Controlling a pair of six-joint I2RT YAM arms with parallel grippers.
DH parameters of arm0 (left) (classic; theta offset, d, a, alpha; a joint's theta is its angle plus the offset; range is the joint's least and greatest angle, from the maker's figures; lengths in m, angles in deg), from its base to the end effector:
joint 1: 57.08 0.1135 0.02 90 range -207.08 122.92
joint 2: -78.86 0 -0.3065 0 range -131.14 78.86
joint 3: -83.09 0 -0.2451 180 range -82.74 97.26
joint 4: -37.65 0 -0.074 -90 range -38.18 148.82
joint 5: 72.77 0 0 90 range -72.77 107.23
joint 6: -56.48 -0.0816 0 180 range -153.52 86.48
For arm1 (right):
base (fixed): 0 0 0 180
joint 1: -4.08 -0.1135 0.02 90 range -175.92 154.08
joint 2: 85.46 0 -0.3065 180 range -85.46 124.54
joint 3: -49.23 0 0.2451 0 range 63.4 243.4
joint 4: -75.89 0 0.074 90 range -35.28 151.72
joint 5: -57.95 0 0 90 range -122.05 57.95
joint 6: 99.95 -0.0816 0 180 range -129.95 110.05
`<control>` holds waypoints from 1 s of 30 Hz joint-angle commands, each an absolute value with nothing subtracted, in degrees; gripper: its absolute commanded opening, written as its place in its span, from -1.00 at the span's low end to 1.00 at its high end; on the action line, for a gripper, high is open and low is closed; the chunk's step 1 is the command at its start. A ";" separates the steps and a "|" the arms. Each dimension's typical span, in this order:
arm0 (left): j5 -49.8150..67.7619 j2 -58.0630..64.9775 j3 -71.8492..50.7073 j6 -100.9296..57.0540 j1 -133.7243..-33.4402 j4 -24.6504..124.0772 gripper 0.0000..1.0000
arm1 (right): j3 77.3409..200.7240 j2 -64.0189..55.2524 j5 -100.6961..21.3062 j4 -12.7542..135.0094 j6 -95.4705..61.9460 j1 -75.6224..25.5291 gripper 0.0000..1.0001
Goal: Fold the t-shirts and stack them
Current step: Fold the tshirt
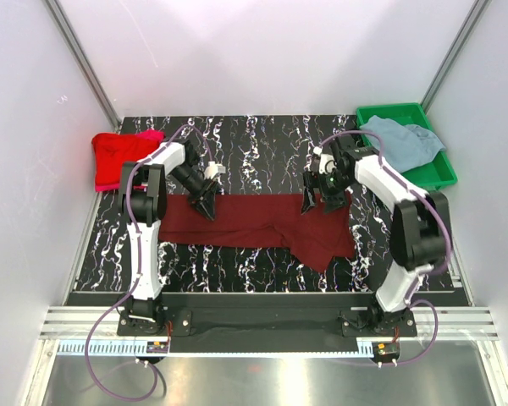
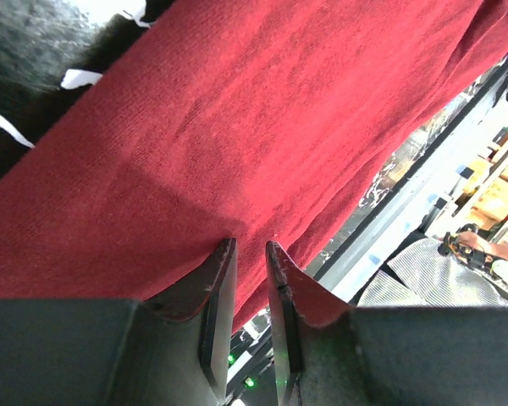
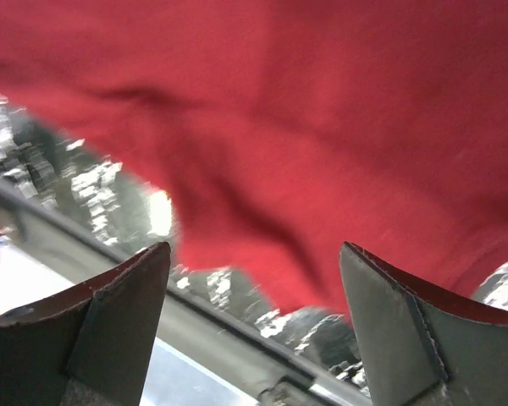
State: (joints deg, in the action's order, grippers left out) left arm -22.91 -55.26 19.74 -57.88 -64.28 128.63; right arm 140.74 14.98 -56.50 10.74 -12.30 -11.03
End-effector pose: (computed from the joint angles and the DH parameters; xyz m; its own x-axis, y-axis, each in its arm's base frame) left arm 0.4141 -0.1053 0.1306 -0.9013 0.4317 0.0361 0.2911 0.6652 -0.6876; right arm 0.3371 0.1260 0.2343 -0.9418 -0.2156 -0.2577 -0.3085 0.8588 0.4089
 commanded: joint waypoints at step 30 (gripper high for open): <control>-12.56 -66.77 41.25 -52.41 -64.20 136.98 -0.46 | 181.34 55.16 -48.40 10.04 -5.29 -3.83 0.83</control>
State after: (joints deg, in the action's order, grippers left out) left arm -19.82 -65.01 36.22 -52.63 -64.63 135.69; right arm 180.28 51.13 -52.46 7.40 -7.16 -4.85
